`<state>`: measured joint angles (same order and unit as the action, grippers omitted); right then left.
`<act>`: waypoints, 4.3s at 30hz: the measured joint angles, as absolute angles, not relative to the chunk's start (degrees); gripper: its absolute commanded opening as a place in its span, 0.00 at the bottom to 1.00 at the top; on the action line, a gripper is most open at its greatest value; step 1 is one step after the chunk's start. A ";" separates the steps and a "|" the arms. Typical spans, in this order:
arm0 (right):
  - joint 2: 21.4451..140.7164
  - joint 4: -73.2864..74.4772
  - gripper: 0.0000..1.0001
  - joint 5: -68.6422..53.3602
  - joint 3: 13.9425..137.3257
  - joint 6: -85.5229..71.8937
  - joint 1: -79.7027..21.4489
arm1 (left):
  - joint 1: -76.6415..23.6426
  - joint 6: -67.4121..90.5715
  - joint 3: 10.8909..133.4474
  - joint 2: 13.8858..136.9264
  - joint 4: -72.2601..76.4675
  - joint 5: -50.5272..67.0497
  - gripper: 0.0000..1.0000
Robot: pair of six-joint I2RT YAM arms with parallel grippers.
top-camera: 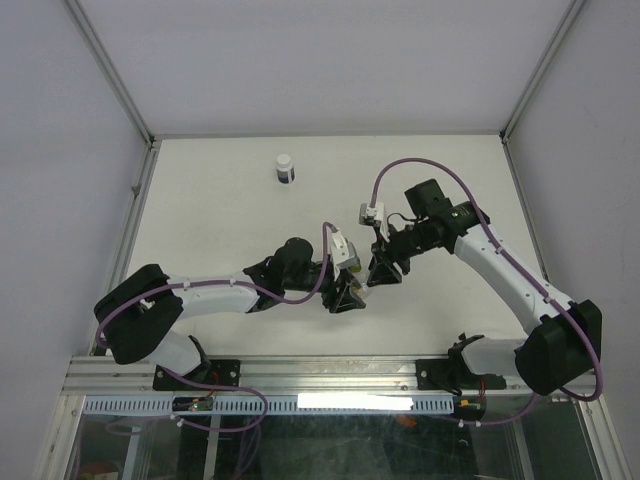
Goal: Sort the pills into containers
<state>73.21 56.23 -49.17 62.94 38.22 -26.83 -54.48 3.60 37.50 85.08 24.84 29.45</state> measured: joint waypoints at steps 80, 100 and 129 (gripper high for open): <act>71.24 70.39 0.16 -53.63 63.11 87.70 -26.13 | -54.70 3.62 37.26 85.01 28.73 35.20 0.00; 69.93 64.10 0.79 -54.33 66.22 51.64 -24.82 | -54.70 3.90 35.62 81.49 26.15 31.97 0.00; 72.79 61.04 0.05 -53.15 64.77 41.82 -26.55 | -55.44 3.42 35.62 80.40 26.09 28.49 0.00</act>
<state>72.79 61.04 -53.15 64.77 41.82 -26.55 -55.44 3.42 35.62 80.40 26.09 28.49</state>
